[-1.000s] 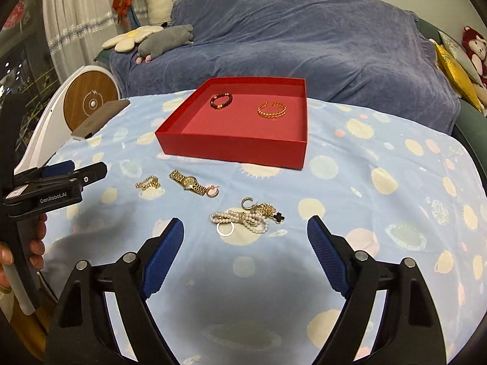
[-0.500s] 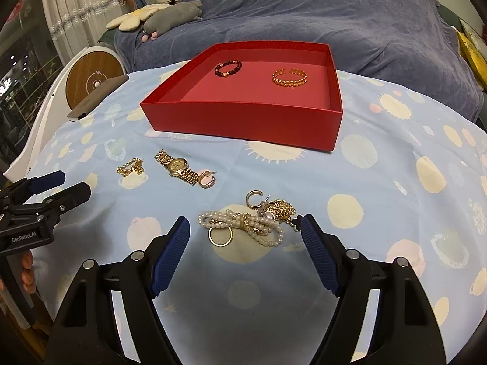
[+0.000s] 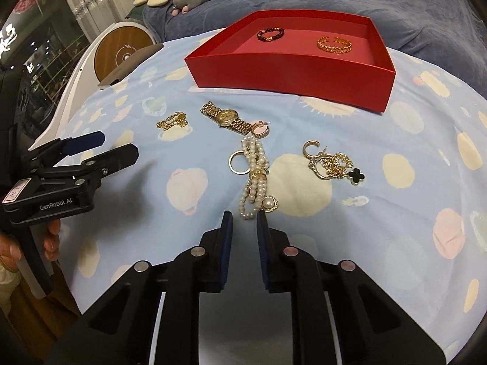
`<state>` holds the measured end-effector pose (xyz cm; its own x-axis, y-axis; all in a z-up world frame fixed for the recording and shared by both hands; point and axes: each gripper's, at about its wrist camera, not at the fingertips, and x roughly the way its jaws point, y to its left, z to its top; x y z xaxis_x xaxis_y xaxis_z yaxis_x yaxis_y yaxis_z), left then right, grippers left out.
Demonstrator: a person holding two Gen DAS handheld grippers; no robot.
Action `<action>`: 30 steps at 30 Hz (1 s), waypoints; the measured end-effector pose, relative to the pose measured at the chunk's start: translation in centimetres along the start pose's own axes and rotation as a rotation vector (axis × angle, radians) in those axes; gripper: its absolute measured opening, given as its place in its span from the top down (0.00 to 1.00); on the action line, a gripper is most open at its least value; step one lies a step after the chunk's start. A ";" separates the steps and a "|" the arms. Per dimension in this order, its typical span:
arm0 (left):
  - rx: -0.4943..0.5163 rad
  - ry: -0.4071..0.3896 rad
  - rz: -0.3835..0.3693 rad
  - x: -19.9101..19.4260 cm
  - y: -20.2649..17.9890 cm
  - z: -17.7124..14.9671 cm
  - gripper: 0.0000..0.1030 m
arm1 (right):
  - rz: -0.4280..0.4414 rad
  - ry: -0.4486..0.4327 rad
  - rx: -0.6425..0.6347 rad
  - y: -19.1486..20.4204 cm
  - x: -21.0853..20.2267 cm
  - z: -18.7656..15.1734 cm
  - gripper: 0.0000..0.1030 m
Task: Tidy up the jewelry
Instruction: 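Grasp the pearl strand with the right tool and lift it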
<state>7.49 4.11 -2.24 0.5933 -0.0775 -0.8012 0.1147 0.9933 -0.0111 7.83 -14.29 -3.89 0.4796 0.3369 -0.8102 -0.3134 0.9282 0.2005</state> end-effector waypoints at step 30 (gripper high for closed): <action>-0.057 -0.011 -0.104 0.4 -2.0 0.7 0.15 | -0.028 -0.201 0.118 -2.8 -6.1 1.6 0.88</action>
<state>7.99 2.07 -2.11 0.5891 -0.1810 -0.7875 0.1307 0.9831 -0.1283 7.07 -18.75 1.34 0.6439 0.3247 -0.6928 -0.2052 0.9456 0.2525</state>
